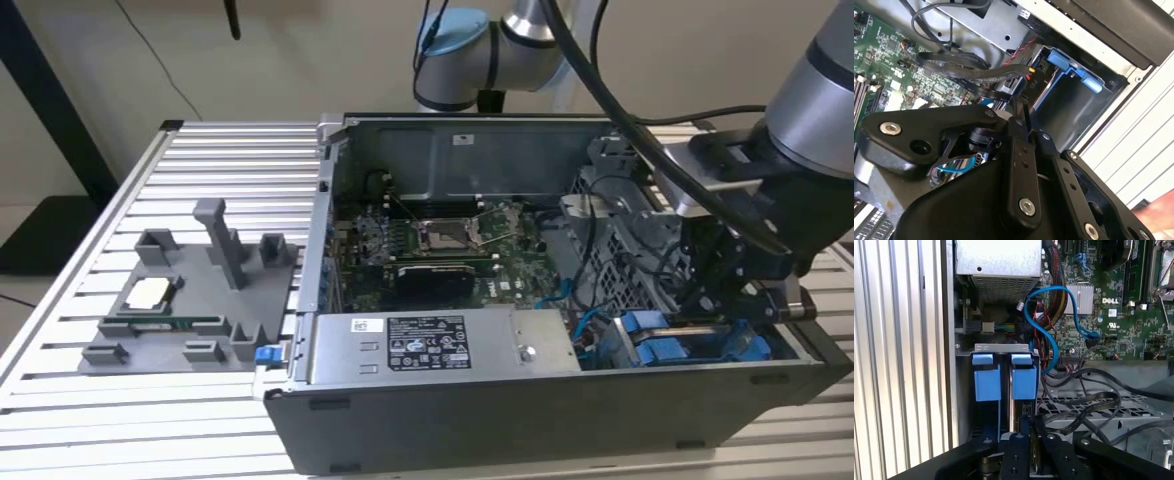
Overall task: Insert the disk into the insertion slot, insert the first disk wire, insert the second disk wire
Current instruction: 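Insert the second disk wire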
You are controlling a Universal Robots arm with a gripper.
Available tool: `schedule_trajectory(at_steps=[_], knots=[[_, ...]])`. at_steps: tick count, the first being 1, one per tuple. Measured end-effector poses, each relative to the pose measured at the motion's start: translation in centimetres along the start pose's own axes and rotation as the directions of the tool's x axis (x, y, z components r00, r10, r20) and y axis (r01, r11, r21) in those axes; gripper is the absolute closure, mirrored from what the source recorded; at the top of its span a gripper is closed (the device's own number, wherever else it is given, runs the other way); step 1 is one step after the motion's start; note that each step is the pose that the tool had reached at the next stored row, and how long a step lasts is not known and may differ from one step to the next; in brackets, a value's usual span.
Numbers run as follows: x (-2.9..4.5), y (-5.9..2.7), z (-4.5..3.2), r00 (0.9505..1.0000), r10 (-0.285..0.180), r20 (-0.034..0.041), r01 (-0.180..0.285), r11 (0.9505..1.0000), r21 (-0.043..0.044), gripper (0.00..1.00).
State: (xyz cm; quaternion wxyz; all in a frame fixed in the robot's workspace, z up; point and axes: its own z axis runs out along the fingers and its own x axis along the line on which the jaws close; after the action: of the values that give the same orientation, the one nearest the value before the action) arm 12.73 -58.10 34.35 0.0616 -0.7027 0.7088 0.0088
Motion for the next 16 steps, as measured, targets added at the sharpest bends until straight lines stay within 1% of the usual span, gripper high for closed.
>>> schedule_trajectory(at_steps=[5,7,10,11,12,13,14,16], knots=[[0.03,0.02,0.24,1.0000,0.000,0.0001,0.000,1.0000,0.0033,0.84],[0.05,0.04,0.47,1.0000,0.000,0.0002,0.000,1.0000,0.0058,0.84],[0.09,0.13,0.82,1.0000,-0.001,-0.0017,0.001,1.0000,0.0098,0.84],[0.07,0.12,0.92,1.0000,-0.001,0.0010,0.001,0.9999,0.0102,0.84],[0.09,0.13,0.94,1.0000,-0.001,0.0010,0.001,0.9999,0.0102,0.83],[0.09,0.13,0.87,1.0000,-0.001,0.0012,0.001,0.9999,0.0100,0.83],[0.07,0.12,0.70,1.0000,0.000,0.0013,0.000,0.9999,0.0100,0.76],[0.00,0.08,0.03,1.0000,0.000,0.0000,0.000,0.9999,0.0100,0.76]])
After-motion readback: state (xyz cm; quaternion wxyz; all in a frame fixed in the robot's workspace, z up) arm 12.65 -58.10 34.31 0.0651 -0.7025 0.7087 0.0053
